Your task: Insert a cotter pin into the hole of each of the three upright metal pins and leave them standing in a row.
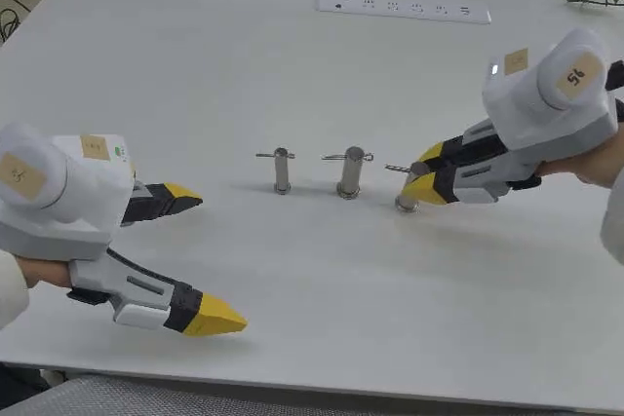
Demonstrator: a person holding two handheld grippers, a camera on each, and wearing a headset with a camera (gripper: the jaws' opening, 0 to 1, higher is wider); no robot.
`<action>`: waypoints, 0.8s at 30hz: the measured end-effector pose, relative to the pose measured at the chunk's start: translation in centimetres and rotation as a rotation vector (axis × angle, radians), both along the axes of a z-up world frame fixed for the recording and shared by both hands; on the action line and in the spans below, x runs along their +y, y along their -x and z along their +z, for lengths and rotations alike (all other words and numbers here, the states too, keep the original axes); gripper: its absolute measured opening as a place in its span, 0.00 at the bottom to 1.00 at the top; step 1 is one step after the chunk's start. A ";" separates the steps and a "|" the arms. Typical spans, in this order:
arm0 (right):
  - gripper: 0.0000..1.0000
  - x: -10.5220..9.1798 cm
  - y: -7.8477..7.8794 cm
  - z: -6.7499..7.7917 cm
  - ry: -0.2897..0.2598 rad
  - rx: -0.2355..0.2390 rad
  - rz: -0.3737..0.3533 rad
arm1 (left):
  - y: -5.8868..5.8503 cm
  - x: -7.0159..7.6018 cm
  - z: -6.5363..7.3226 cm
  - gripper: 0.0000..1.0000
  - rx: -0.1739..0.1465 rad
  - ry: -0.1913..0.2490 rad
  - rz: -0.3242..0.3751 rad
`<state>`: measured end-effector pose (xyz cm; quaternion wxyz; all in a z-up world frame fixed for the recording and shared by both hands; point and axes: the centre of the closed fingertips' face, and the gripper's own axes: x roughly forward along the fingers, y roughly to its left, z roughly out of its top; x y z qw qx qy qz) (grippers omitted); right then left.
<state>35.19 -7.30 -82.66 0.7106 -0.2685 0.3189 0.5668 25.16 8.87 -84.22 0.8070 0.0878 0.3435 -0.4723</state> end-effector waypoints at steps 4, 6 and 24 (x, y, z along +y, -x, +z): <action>0.13 -0.6 -1.2 -0.1 -0.002 -0.002 -0.013 | 0.2 0.3 -0.3 0.95 0.005 -0.012 -0.001; 0.13 -0.6 -1.3 -0.1 -0.010 0.004 -0.018 | 0.3 0.4 -0.3 0.95 0.007 -0.012 0.001; 0.13 -0.6 -1.4 -0.2 -0.043 0.045 0.042 | 0.6 1.1 -0.3 0.93 0.016 -0.036 0.010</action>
